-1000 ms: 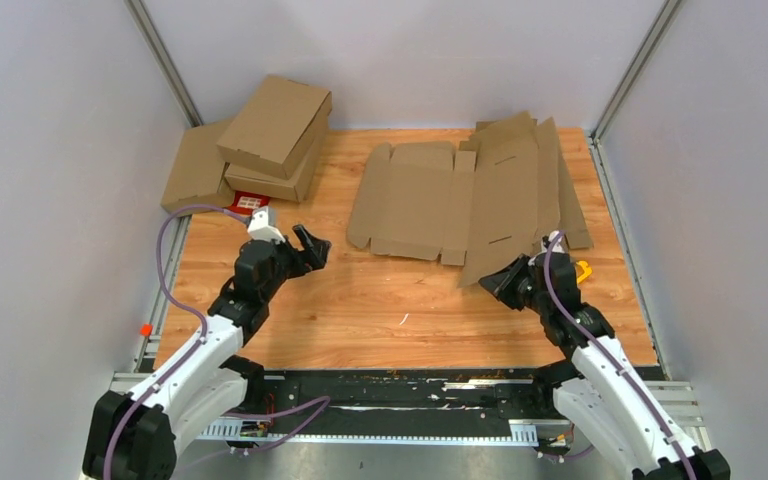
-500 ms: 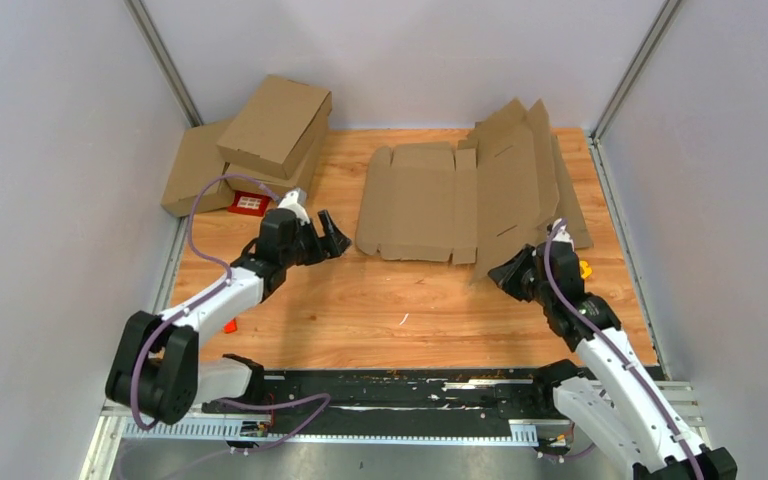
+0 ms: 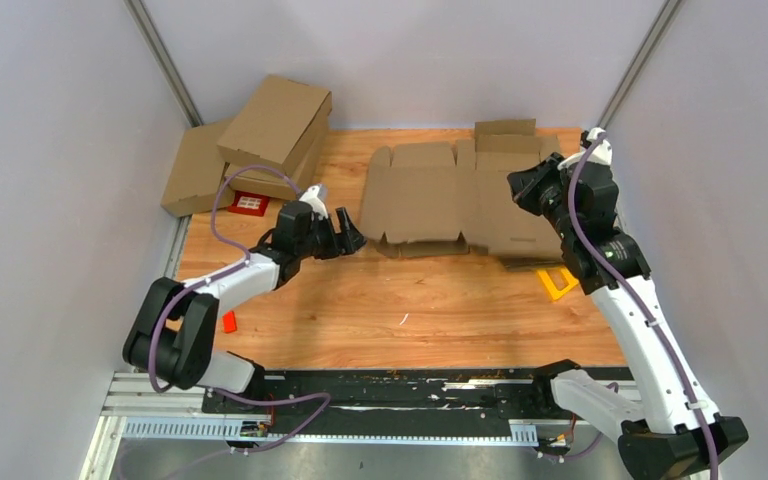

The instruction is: Fold the paper box

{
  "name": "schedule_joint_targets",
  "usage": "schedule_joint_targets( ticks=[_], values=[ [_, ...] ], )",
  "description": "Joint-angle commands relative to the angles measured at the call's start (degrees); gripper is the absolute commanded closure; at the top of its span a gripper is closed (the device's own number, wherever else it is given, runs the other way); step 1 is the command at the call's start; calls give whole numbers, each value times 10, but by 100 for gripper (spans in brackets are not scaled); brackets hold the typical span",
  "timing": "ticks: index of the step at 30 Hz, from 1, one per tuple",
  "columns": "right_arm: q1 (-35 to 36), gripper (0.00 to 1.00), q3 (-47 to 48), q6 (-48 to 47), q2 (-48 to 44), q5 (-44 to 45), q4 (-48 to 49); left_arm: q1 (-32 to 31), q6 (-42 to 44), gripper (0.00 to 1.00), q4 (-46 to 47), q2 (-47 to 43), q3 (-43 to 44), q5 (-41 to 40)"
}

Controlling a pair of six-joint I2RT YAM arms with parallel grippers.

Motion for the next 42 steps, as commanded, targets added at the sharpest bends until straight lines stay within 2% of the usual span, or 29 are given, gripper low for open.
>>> schedule_joint_targets(
  ticks=[1, 4, 5, 6, 7, 8, 11, 13, 18, 24, 32, 37, 42],
  values=[
    [1, 100, 61, -66, -8, -70, 31, -2, 11, 13, 5, -65, -1, -12],
    [1, 99, 99, -69, -17, -102, 16, -3, 0, 13, -3, -105, -20, -17],
    [1, 95, 104, -67, -19, -113, 8, -2, -5, 12, -3, -118, -28, -18],
    [1, 78, 104, -65, -20, -118, -4, -3, -12, 12, -2, -130, -36, -21],
    [1, 48, 100, -60, -22, -113, -20, -2, -17, 12, -2, -139, -44, -25],
    [2, 33, 85, -54, -26, -98, -38, -3, -22, 11, -2, -143, -48, -30],
    [1, 18, 10, -38, -41, -48, -51, -2, -17, 11, -11, -132, -40, -42],
    [1, 18, -49, -14, -47, -44, -44, -3, -9, 11, -25, -103, -18, -42],
    [1, 19, -155, -32, -20, -144, 26, -2, 11, 15, -56, 3, 51, -34],
    [1, 18, -174, -58, 13, -161, 40, -2, -14, 17, -69, 110, 101, -21],
    [1, 18, -209, -61, -9, -163, 93, -3, -115, 20, 29, 180, 90, 27],
    [1, 18, -207, -70, -4, -149, 86, -2, -153, 24, 55, 215, 100, 53],
    [1, 18, -208, -75, -7, -139, 81, -1, -197, 31, 129, 213, 80, 73]
  ],
)
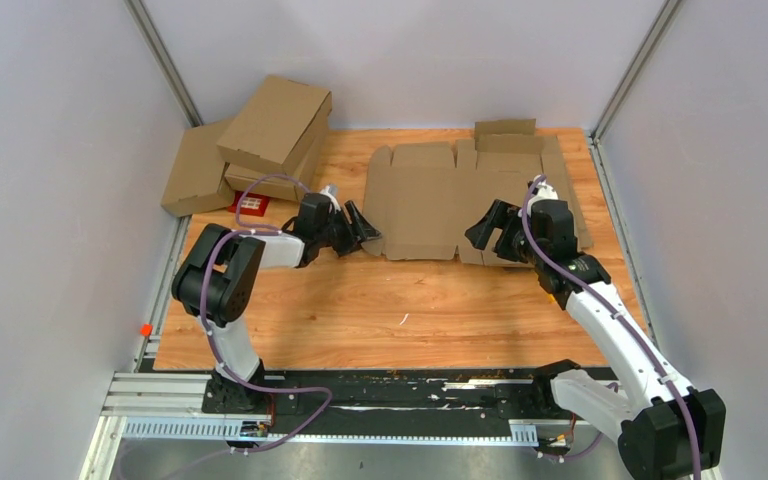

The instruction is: Fold the paper box

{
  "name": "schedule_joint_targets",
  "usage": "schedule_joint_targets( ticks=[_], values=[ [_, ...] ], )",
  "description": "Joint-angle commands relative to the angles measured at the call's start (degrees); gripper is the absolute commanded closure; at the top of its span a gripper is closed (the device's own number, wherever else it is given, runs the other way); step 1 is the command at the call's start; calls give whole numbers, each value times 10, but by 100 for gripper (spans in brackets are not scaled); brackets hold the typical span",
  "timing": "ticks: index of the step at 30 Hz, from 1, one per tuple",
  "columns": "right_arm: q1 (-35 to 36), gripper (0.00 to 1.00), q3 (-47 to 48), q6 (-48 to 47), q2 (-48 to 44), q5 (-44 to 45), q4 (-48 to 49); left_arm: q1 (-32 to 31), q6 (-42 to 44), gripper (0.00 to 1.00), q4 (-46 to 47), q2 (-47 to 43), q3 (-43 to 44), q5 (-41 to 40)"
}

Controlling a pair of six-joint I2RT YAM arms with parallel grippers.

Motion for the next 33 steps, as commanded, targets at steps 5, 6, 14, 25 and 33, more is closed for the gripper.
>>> schedule_joint_targets(
  ticks=[5, 6, 14, 25, 33],
  values=[
    [1, 18, -5, -12, -11, 14, 20, -2, -55, 58, 84, -14, -16, 28],
    [1, 18, -6, -12, -11, 12, 20, -2, -57, 63, 90, -17, -16, 27],
    [1, 18, -2, -21, -14, 26, 6, -4, -36, 100, 74, -22, 8, 43],
    [1, 18, -10, -21, -61, 94, -6, -53, 39, 100, -26, -137, 93, 57],
    [0, 17, 0, -35, -86, 111, -30, -63, 115, 100, -195, -289, 158, -2]
  ],
)
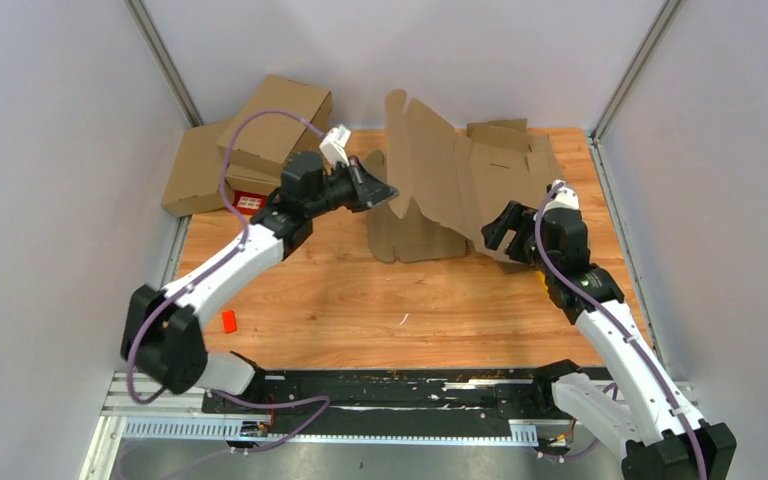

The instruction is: Fold the paper box

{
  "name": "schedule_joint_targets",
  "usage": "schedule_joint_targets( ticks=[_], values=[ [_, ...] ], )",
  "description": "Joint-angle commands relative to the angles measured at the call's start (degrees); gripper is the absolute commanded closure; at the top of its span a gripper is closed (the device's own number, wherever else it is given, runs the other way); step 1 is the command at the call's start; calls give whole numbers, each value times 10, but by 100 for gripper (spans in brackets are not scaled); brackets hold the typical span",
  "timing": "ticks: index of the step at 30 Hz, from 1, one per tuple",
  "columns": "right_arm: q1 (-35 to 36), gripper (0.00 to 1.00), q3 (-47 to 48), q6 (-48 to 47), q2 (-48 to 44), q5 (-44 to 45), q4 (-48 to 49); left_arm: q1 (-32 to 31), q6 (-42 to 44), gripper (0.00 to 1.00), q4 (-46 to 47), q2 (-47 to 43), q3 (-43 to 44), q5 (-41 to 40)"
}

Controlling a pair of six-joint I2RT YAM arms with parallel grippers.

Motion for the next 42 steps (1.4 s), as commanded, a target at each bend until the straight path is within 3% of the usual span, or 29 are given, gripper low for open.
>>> schedule_joint_targets(
  ticks=[1, 10, 18, 25, 32, 42],
  values=[
    [0, 16, 8, -22, -22, 23, -12, 6, 84, 100, -132, -120, 19, -65],
    [0, 15, 9, -28, -37, 41, -32, 67, 115, 99, -357, -382, -135, -200],
    [0, 8, -9, -29, -18, 17, -26, 77, 142, 100, -531, -517, -181, -354],
    [-14, 0, 26, -66, 82, 11, -34, 76, 154, 100, -529, -525, -162, -326],
    [-28, 2, 48, -34, 194, -132, 50, 76, 202, 100, -571, -510, -93, -356],
    [-27, 6, 153, -63, 368, -197, 57, 76, 258, 100, -627, -473, -29, -309]
  ],
)
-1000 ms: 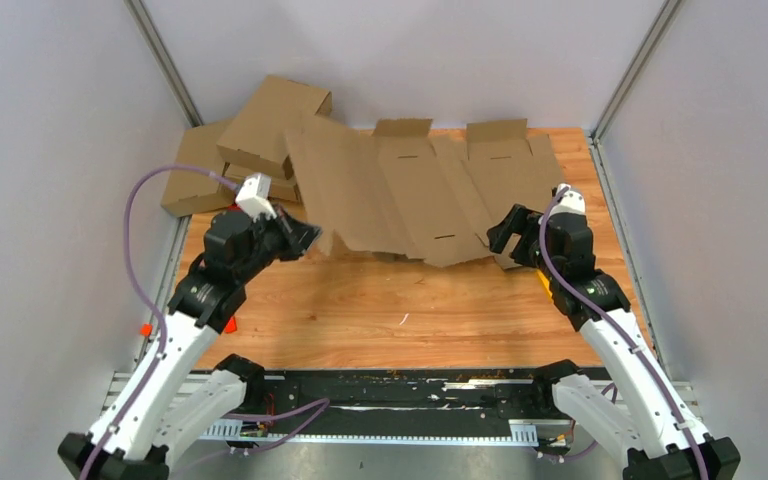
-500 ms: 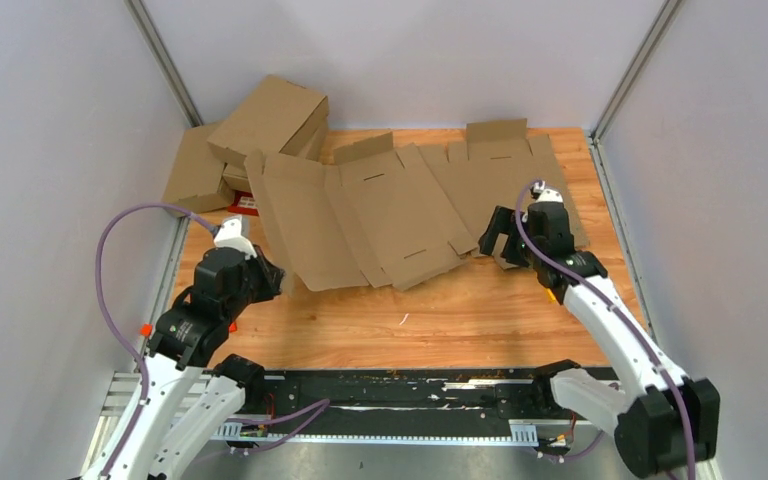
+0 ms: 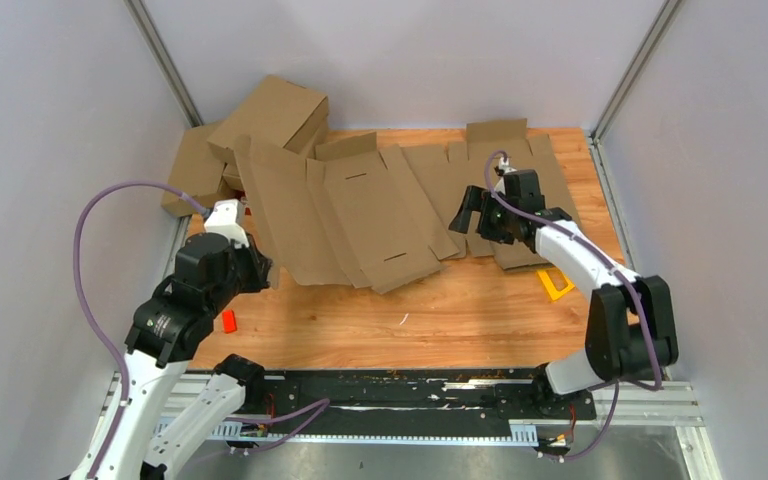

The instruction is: Fold the paper box

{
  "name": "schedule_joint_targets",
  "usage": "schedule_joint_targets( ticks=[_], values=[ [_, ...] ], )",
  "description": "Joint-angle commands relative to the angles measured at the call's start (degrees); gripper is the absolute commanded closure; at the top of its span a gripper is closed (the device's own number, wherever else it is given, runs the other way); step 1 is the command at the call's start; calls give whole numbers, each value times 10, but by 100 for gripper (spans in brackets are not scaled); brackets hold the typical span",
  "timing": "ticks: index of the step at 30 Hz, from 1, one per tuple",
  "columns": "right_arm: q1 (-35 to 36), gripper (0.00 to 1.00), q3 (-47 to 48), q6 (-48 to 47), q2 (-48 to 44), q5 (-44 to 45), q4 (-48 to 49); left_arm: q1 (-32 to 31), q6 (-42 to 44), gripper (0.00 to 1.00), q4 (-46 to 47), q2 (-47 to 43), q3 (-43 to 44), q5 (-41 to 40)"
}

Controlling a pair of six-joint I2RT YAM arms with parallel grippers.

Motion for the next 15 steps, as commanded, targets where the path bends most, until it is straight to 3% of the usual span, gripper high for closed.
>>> schedule_joint_targets(
  ticks=[1, 8, 15],
  values=[
    [-1, 6, 39, -9, 58, -69, 43, 2, 44, 99, -10, 6, 13, 16],
    [1, 13, 98, -13, 160, -114, 63, 2, 55, 99, 17, 6, -9, 57],
    [4, 16, 206, -46, 271, -111, 24, 2, 65, 99, 4, 4, 2, 22]
  ],
)
